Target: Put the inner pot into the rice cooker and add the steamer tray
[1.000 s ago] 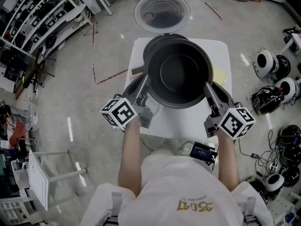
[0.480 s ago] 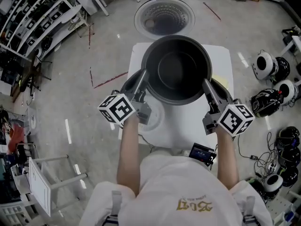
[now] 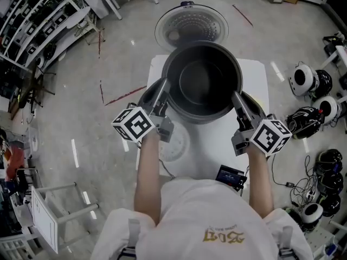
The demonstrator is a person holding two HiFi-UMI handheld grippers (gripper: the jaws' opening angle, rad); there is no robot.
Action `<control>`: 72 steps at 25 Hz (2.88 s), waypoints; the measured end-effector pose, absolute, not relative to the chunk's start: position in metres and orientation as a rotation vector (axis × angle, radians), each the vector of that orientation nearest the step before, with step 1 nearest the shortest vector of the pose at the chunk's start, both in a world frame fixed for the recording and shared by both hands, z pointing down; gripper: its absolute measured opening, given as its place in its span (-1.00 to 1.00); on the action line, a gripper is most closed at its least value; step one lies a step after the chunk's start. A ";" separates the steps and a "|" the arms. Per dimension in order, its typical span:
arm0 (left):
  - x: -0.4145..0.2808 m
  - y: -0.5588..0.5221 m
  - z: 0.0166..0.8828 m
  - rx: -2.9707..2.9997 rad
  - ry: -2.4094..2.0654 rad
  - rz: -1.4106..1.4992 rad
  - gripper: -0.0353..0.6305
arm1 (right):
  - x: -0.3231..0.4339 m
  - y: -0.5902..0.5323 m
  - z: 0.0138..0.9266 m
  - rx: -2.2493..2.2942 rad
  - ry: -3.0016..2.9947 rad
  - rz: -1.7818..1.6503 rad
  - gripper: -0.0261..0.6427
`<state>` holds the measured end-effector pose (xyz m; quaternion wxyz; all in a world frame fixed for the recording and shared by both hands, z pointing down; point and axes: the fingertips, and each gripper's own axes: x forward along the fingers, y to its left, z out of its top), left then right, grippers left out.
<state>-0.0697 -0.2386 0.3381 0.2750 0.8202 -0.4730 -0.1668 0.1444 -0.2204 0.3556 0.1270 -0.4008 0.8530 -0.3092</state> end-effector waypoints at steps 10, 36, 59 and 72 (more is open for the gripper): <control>-0.078 -0.271 0.378 2.138 -1.257 -0.390 -0.67 | 0.136 -0.248 0.393 -1.223 2.466 -1.018 -0.67; -0.087 -0.314 0.462 2.103 -1.274 -0.071 -0.59 | 0.122 -0.287 0.465 -1.341 2.472 -1.233 -0.64; -0.081 -0.329 0.466 2.280 -1.533 0.306 -0.53 | 0.127 -0.302 0.477 -1.629 2.694 -1.000 -0.61; -0.080 -0.291 0.465 2.224 -1.563 0.279 -0.40 | 0.136 -0.267 0.462 -1.566 2.682 -0.960 -0.51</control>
